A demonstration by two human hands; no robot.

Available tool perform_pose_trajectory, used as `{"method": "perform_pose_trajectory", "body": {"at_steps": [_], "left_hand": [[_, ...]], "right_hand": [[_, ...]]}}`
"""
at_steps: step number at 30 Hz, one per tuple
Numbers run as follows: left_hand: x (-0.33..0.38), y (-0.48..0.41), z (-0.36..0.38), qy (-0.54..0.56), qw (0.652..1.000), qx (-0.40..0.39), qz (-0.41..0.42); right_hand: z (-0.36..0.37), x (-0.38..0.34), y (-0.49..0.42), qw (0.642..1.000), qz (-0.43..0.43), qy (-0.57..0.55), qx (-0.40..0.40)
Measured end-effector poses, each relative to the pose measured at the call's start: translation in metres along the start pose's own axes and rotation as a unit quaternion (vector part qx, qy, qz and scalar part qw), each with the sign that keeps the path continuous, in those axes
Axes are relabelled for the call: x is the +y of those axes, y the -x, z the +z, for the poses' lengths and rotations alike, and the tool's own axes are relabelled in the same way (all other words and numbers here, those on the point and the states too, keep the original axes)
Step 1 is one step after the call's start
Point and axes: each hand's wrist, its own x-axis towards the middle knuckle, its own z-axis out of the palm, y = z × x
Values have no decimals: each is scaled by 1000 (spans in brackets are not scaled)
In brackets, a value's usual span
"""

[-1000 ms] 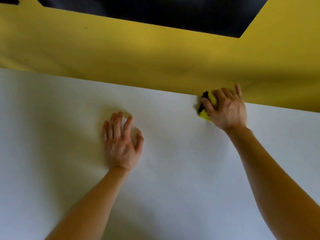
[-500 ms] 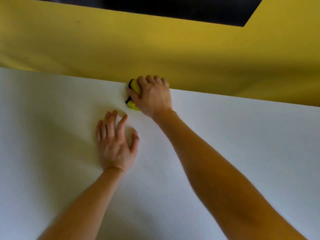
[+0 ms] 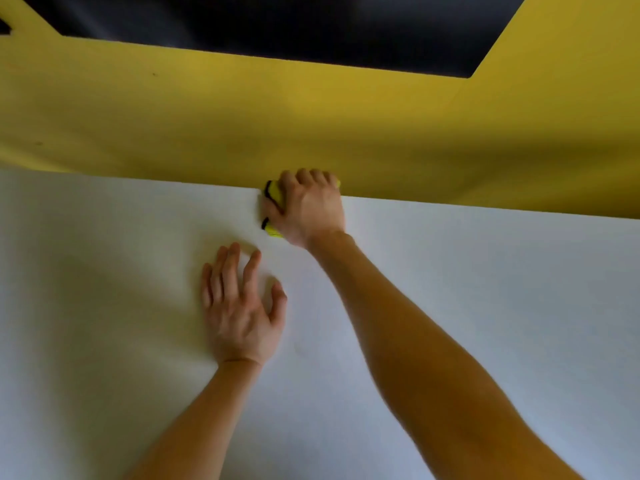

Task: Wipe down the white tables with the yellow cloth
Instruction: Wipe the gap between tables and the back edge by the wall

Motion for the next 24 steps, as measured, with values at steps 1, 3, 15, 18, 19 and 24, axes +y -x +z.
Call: {"method": "perform_pose_trajectory", "body": {"at_steps": [1,3,15,18,19,24], "left_hand": [[1,0,0,-2,1000,3,-3],[2,1,1,-2,1000,8,0],[1,-1,0,-2,1000,2,7],[1,0,0,6,1000,2,6],[1,0,0,4,1000,0,6],[1,1,3,3,1000,21,8]], "right_hand": [[1,-30,-10,1000,-16,-5,-17],[4,-51,-20,998,-37,-15,-43],[-58,189,72,981,180,51,61],[-27,84,28,994,103,23,12],[-16,42,13,997,70,24,-10],[2,-47,-14,999,-1,-8,-42]]}}
